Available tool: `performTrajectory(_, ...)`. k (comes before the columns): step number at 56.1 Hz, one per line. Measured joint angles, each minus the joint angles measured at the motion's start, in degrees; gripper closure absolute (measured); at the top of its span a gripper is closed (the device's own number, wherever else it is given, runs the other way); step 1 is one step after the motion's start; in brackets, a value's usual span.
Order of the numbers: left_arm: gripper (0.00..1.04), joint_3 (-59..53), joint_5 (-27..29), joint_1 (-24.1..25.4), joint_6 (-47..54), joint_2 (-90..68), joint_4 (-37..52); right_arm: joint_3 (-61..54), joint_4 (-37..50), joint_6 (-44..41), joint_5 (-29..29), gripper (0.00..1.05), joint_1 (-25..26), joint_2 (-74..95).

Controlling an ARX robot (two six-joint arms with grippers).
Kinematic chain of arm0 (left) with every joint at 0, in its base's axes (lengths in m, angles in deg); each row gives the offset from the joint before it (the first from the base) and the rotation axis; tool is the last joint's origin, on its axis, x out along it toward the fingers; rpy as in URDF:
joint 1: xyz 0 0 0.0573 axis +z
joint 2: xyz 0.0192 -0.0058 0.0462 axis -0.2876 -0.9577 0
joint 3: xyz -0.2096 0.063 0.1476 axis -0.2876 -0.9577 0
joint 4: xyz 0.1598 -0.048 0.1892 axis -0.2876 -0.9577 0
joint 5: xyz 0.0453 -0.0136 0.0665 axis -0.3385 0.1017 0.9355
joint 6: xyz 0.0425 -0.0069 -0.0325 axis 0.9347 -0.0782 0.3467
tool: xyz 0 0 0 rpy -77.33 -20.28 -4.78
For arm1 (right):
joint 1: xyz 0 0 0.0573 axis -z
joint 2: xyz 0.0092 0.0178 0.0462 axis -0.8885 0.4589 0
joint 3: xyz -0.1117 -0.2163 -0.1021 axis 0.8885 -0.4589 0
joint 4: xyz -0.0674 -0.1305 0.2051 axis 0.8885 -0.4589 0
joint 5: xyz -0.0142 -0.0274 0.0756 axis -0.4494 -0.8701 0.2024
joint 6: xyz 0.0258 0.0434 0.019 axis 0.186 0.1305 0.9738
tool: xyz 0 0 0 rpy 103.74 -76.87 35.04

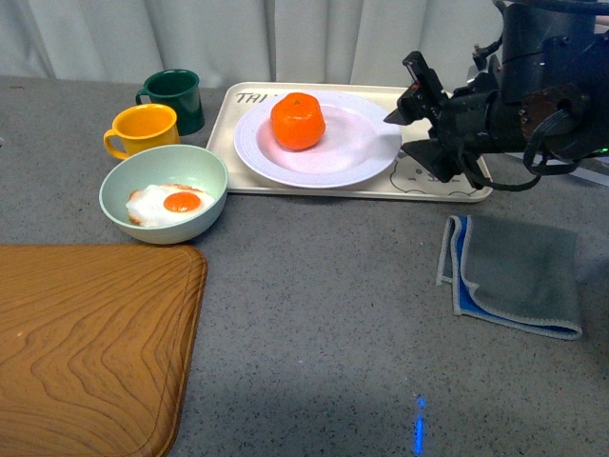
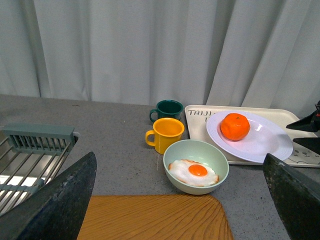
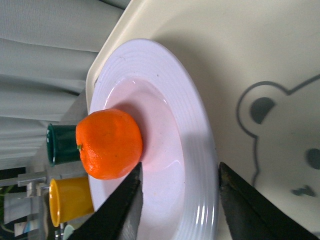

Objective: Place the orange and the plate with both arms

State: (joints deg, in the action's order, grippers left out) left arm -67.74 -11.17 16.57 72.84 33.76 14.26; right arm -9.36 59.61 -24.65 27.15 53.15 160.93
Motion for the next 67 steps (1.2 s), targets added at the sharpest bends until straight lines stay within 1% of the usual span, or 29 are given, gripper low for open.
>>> performTrajectory(5,0.07,0.0,0.0,0.0,0.0,0.0,0.0,-2.6,-0.1,-4.7,-3.0,0.4,0.4,-2.8)
performTrajectory(9,0.07,0.0,0.0,0.0,0.0,0.0,0.0,-5.5,-1.3,-11.1,-7.3,0.25,0.6,-6.6)
performTrajectory(10,0.07,0.0,0.0,0.0,0.0,0.0,0.0,-5.8,-1.6,-11.5,-7.6,0.24,0.6,-7.1)
performTrajectory(14,0.07,0.0,0.0,0.0,0.0,0.0,0.0,-9.1,-1.0,-15.8,-9.8,0.11,0.7,-10.6)
performTrajectory(16,0.07,0.0,0.0,0.0,0.0,0.0,0.0,-10.9,0.1,-17.1,-10.3,0.08,0.7,-12.1)
performTrajectory(17,0.07,0.0,0.0,0.0,0.0,0.0,0.0,-11.7,1.3,-18.6,-11.7,0.08,0.7,-12.3)
performTrajectory(18,0.07,0.0,0.0,0.0,0.0,0.0,0.0,-13.6,5.6,-21.1,-14.6,0.1,0.5,-12.8)
performTrajectory(21,0.07,0.0,0.0,0.0,0.0,0.0,0.0,-20.3,22.4,-30.8,-24.8,0.21,0.2,-14.1)
performTrajectory(23,0.07,0.0,0.0,0.0,0.0,0.0,0.0,-25.2,31.6,-36.9,-28.0,0.28,0.3,-15.4)
performTrajectory(24,0.07,0.0,0.0,0.0,0.0,0.0,0.0,-26.4,33.6,-37.5,-28.2,0.3,0.4,-15.8)
performTrajectory(25,0.07,0.0,0.0,0.0,0.0,0.0,0.0,-28.7,37.0,-40.7,-28.7,0.33,0.6,-16.7)
performTrajectory(26,0.07,0.0,0.0,0.0,0.0,0.0,0.0,-29.8,38.6,-41.7,-28.8,0.35,0.7,-17.2)
performTrajectory(28,0.07,0.0,0.0,0.0,0.0,0.0,0.0,-34.8,44.4,-45.4,-28.7,0.44,1.3,-20.2)
performTrajectory(30,0.07,0.0,0.0,0.0,0.0,0.0,0.0,-39.0,47.3,-47.9,-28.5,0.53,1.9,-23.8)
performTrajectory(35,0.07,0.0,0.0,0.0,0.0,0.0,0.0,-47.0,49.0,-50.6,-27.6,0.75,3.4,-30.9)
performTrajectory(38,0.07,0.0,0.0,0.0,0.0,0.0,0.0,-49.5,49.1,-50.9,-27.3,0.82,3.7,-32.7)
performTrajectory(41,0.07,0.0,0.0,0.0,0.0,0.0,0.0,-53.1,49.2,-51.3,-26.7,0.92,4.1,-35.4)
performTrajectory(43,0.07,0.0,0.0,0.0,0.0,0.0,0.0,-54.8,49.2,-51.5,-26.4,0.98,4.3,-36.8)
performTrajectory(46,0.07,0.0,0.0,0.0,0.0,0.0,0.0,-57.4,49.2,-51.9,-25.9,1.04,4.5,-39.3)
performTrajectory(57,0.07,0.0,0.0,0.0,0.0,0.0,0.0,-66.1,46.9,-51.9,-24.7,1.04,6.1,-50.6)
performTrajectory(62,0.07,0.0,0.0,0.0,0.0,0.0,0.0,-68.9,45.1,-51.9,-21.5,1.04,8.3,-55.0)
performTrajectory(67,0.07,0.0,0.0,0.0,0.0,0.0,0.0,-70.6,39.1,-51.9,-21.5,1.04,9.4,-61.7)
